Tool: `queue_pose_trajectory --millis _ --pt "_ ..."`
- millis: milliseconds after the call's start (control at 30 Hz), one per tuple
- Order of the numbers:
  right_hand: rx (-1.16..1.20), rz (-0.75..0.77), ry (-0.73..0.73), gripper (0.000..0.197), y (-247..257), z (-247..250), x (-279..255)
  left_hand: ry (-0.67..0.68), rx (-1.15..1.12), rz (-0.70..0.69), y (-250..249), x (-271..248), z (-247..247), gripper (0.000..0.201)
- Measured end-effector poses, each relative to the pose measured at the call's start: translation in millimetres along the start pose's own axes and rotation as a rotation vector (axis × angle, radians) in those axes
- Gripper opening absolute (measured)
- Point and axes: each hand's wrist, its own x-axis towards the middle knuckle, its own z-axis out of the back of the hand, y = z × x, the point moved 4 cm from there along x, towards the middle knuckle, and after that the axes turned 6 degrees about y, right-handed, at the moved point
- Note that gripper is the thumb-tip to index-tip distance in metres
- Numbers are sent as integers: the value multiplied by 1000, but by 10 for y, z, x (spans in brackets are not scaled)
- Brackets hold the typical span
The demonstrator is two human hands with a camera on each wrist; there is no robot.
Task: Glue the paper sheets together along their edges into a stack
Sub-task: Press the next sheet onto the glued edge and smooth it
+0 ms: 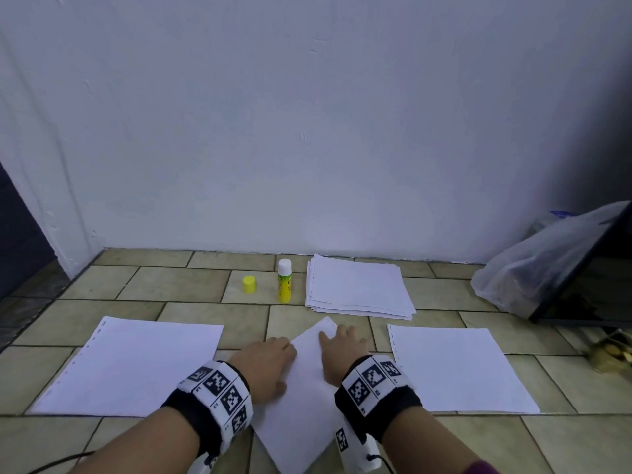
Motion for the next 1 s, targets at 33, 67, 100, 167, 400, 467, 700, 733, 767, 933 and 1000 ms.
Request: queue_pose_trajectory --millis 33,67,100,167,400,467,700,733,767,933,1000 --pt "23 20 14 65 61 -7 3 12 4 15 -1 -14 3 45" --pt "51 45 22 68 122 -20 6 20 21 27 -11 -30 21 41" --pt "80 74 28 70 182 -40 10 29 50 41 -14 -33 35 37" --pt "117 137 44 71 292 -91 12 29 113 60 -23 -32 63 37" --pt "100 327 85 73 393 -103 4 109 4 133 116 10 -151 90" --pt "130 318 100 70 300 -94 8 127 6 133 123 5 -154 90" --pt "199 186 151 84 -206 -135 15 163 11 137 112 7 -119 93" --pt "207 195 140 93 -227 -130 10 154 8 140 107 0 -110 93" --pt "220 204 127 103 -230 -118 -1 142 5 145 101 -3 -104 94" --pt "92 141 -44 91 -183 -17 -73 69 -32 247 101 5 -43 85" --pt "101 151 -8 75 -157 -13 -84 75 -48 282 104 4 -24 77"
